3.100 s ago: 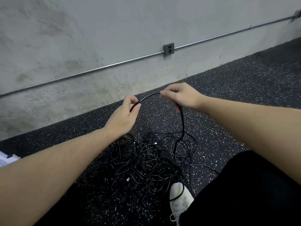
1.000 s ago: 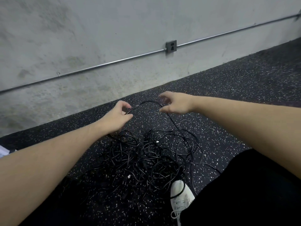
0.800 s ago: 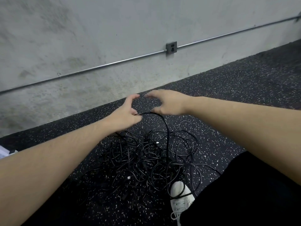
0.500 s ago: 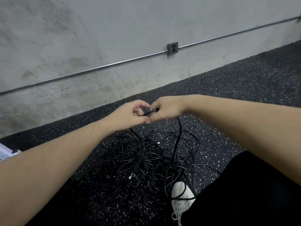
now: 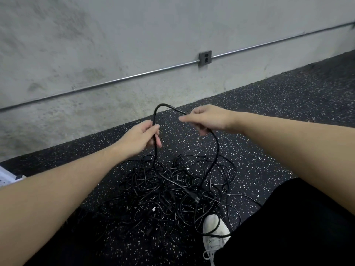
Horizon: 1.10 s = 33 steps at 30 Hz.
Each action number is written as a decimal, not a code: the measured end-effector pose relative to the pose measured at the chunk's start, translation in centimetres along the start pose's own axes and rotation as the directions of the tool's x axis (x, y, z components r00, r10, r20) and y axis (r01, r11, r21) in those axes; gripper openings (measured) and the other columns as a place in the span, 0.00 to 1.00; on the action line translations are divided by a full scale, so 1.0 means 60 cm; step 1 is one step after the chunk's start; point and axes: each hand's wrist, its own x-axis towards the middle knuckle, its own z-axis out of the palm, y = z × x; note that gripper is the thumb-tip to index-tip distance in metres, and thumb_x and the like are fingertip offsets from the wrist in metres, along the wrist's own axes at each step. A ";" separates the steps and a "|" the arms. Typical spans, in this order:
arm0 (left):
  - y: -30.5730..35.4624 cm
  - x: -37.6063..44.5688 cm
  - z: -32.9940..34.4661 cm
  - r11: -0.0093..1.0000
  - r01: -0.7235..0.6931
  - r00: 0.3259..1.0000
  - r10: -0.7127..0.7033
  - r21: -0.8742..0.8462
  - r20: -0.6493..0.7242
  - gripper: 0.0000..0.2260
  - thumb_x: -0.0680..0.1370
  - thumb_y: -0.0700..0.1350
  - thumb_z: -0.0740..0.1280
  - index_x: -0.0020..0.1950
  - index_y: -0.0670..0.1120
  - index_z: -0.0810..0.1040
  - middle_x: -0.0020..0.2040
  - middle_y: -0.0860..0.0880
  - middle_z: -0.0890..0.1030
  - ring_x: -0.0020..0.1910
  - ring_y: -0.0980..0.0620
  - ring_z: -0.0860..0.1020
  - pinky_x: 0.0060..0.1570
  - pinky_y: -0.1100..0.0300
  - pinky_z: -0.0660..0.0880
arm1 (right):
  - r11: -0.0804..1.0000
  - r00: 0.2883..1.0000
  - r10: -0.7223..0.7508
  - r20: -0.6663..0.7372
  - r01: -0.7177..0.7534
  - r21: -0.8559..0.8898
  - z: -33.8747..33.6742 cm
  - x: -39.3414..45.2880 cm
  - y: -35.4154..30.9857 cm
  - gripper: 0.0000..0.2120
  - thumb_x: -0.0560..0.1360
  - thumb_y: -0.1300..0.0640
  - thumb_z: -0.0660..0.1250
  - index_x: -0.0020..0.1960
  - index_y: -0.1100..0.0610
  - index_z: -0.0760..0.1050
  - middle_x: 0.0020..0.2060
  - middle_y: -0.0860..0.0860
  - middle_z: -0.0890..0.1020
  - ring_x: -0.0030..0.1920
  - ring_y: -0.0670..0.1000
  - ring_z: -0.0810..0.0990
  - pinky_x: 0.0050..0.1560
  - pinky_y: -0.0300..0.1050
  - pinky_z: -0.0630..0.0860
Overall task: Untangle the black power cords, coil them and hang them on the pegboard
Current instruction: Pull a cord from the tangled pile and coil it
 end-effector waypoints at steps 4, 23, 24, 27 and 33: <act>0.012 0.007 0.008 0.999 -0.034 0.999 0.033 -0.032 -0.025 0.10 0.85 0.52 0.60 0.53 0.50 0.77 0.32 0.53 0.73 0.28 0.53 0.73 0.37 0.56 0.79 | 0.999 0.995 -0.009 0.101 0.012 -0.030 0.016 0.001 -0.012 0.26 0.77 0.49 0.73 0.71 0.53 0.68 0.51 0.53 0.85 0.50 0.50 0.86 0.58 0.48 0.81; -0.038 -0.005 -0.033 0.999 0.028 1.000 -0.028 0.036 -0.006 0.02 0.81 0.45 0.69 0.52 0.48 0.80 0.44 0.51 0.88 0.48 0.52 0.85 0.58 0.48 0.77 | 0.976 0.977 -0.197 -0.086 0.204 0.080 0.008 0.004 -0.030 0.13 0.80 0.43 0.68 0.50 0.53 0.81 0.26 0.45 0.67 0.25 0.46 0.63 0.30 0.39 0.64; -0.044 -0.006 -0.036 0.998 0.060 0.998 -0.060 -0.024 -0.013 0.05 0.82 0.46 0.68 0.51 0.46 0.80 0.44 0.48 0.88 0.49 0.48 0.86 0.61 0.45 0.77 | 0.976 0.979 -0.181 -0.094 0.190 0.105 0.004 0.004 -0.026 0.13 0.80 0.43 0.67 0.49 0.52 0.81 0.26 0.45 0.67 0.26 0.46 0.64 0.32 0.41 0.66; -0.047 -0.005 -0.039 0.975 0.131 0.989 -0.142 -0.180 -0.047 0.16 0.86 0.51 0.59 0.44 0.43 0.73 0.38 0.44 0.86 0.48 0.43 0.87 0.55 0.46 0.80 | 0.985 0.991 -0.117 -0.062 0.124 0.118 0.000 0.007 -0.009 0.13 0.80 0.45 0.67 0.47 0.54 0.79 0.28 0.47 0.71 0.28 0.47 0.70 0.38 0.44 0.73; -0.018 0.002 -0.027 0.962 0.074 0.990 -0.102 -0.262 -0.098 0.16 0.87 0.53 0.56 0.43 0.46 0.68 0.28 0.53 0.70 0.29 0.51 0.75 0.46 0.48 0.79 | 0.995 0.994 -0.068 0.080 0.074 -0.071 0.033 0.018 -0.018 0.11 0.82 0.54 0.66 0.63 0.53 0.74 0.40 0.51 0.80 0.34 0.46 0.78 0.38 0.40 0.78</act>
